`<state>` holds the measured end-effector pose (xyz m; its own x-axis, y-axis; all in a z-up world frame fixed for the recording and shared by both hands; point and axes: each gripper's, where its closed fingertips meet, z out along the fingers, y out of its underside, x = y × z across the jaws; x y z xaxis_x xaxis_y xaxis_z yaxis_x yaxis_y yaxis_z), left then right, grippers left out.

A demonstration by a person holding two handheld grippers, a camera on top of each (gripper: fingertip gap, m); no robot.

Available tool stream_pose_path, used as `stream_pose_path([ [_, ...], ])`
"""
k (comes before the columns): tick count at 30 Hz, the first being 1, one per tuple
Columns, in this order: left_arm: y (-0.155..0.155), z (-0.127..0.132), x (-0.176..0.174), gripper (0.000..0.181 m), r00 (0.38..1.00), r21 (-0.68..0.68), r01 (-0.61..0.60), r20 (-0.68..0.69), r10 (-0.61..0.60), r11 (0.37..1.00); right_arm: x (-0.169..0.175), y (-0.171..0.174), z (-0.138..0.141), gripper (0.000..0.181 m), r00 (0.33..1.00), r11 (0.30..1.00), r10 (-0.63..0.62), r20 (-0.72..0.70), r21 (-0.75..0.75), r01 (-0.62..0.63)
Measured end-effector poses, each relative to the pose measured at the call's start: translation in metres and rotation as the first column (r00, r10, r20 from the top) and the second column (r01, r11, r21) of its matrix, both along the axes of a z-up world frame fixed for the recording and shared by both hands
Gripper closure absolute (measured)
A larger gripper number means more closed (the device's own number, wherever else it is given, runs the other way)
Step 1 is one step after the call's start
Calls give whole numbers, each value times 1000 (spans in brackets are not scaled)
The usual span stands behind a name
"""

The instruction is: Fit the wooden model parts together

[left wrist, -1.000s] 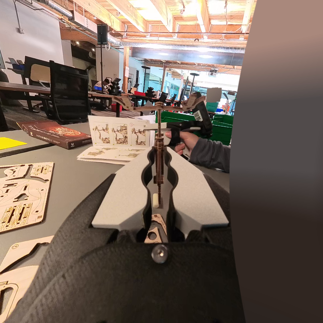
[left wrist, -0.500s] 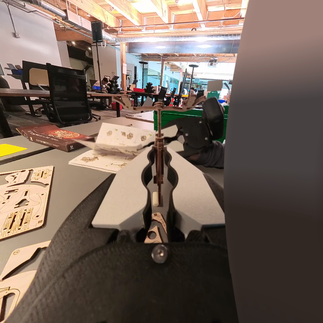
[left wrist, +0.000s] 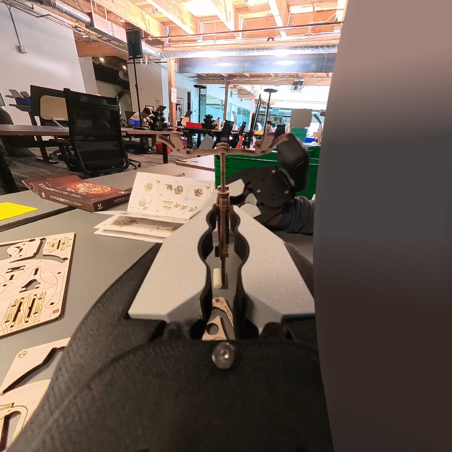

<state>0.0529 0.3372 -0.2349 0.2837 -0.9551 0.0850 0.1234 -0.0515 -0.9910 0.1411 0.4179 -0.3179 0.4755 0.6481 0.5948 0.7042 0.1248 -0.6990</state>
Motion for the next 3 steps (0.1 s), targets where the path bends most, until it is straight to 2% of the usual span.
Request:
stream_pose_path([
  [3, 0, 0, 0, 173, 1000, 1, 1, 0, -1, 1000, -9, -8, 9, 162, 996, 997, 69, -52, 33, -67],
])
